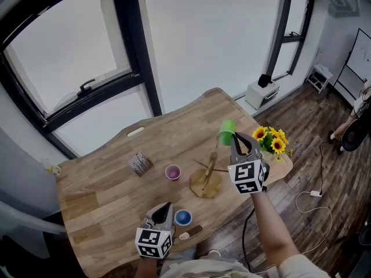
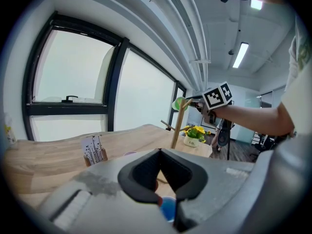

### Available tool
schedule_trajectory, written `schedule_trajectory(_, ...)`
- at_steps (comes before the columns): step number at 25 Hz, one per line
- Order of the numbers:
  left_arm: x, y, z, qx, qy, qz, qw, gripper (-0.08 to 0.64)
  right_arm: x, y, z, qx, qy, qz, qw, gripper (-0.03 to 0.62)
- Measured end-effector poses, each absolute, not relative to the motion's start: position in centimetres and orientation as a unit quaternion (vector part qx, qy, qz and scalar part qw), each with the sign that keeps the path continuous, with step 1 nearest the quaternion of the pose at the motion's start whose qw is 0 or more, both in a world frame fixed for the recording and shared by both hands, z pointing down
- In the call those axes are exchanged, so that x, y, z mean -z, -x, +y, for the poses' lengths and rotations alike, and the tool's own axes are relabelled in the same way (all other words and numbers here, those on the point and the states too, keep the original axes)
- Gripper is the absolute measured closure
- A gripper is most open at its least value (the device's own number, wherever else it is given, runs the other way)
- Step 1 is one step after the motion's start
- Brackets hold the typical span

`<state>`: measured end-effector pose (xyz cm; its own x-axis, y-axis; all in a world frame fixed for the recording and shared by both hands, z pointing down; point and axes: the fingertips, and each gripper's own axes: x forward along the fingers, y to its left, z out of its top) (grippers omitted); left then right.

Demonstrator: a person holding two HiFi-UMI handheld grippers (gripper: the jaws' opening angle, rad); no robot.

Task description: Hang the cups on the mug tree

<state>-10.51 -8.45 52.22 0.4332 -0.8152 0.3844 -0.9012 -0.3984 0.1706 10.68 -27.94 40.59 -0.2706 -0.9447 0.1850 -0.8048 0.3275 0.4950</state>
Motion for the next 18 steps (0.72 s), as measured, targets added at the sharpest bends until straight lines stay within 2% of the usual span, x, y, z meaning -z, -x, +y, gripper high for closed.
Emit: schedule_trajectory(18,-52.5,10.3,-8.0,-0.122,-0.824,-0.523,0.182,0.559,-41.7,-9.1,-26.1,0.206,-0.538,-0.779,0.247,0.571)
